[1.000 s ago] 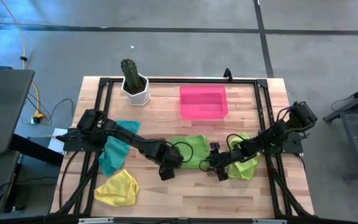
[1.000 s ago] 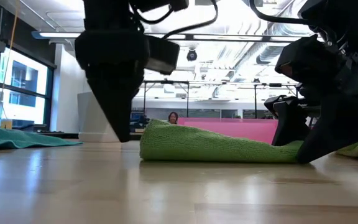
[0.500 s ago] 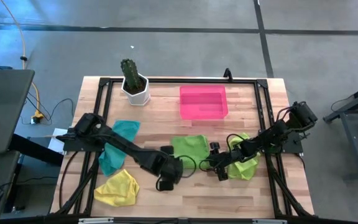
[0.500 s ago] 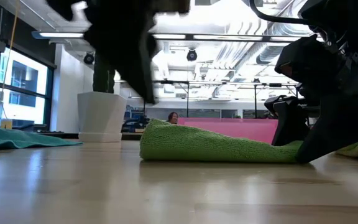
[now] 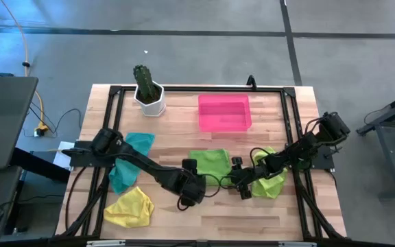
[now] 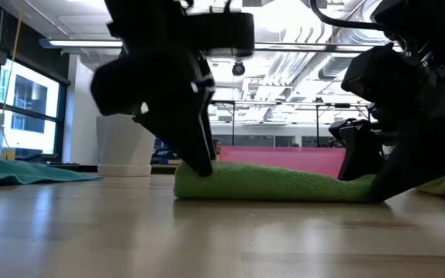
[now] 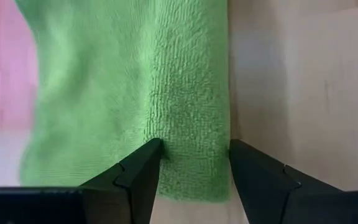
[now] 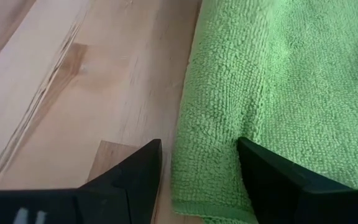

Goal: Roll microfiber towels into tight, uniform cylinder then place into a basket
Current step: Roll the green microfiber cloth

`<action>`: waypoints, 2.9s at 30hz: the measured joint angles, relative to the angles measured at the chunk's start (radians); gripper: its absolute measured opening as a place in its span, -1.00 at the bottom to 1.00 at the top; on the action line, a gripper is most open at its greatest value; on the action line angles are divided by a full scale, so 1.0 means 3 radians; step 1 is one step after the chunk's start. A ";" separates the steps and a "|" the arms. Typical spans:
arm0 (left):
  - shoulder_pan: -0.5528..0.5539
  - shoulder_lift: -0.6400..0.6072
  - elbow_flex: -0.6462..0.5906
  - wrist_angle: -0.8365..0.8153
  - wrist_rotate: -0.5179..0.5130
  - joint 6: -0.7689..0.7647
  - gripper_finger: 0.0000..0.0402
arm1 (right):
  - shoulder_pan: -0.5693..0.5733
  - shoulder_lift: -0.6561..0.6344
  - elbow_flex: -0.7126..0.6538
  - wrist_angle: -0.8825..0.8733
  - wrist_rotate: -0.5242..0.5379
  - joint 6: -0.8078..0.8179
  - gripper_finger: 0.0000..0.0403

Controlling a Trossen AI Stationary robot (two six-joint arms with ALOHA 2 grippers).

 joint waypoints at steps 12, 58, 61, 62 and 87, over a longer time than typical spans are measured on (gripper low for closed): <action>0.0075 0.0146 0.0009 -0.0008 0.0419 -0.0313 -0.10 | -0.0001 0.0000 0.0000 0.0003 0.0000 0.0016 0.01; 0.0229 0.0156 0.0004 0.0277 0.1774 -0.1351 -0.94 | -0.0477 -0.0193 -0.0004 0.0014 -0.1523 0.2078 -0.95; 0.0292 0.0157 0.0004 0.0279 0.1940 -0.1538 -0.94 | -0.0503 -0.0197 0.0001 -0.0026 -0.1525 0.2217 -0.95; 0.0313 0.0152 0.0004 0.0275 0.1989 -0.1602 -0.94 | -0.0505 -0.0200 0.0002 -0.0039 -0.1524 0.2262 -0.95; 0.0576 -0.0024 0.0003 -0.0220 0.1946 -0.3023 -0.82 | -0.0561 -0.0175 0.0008 -0.0146 -0.0921 0.2204 -0.95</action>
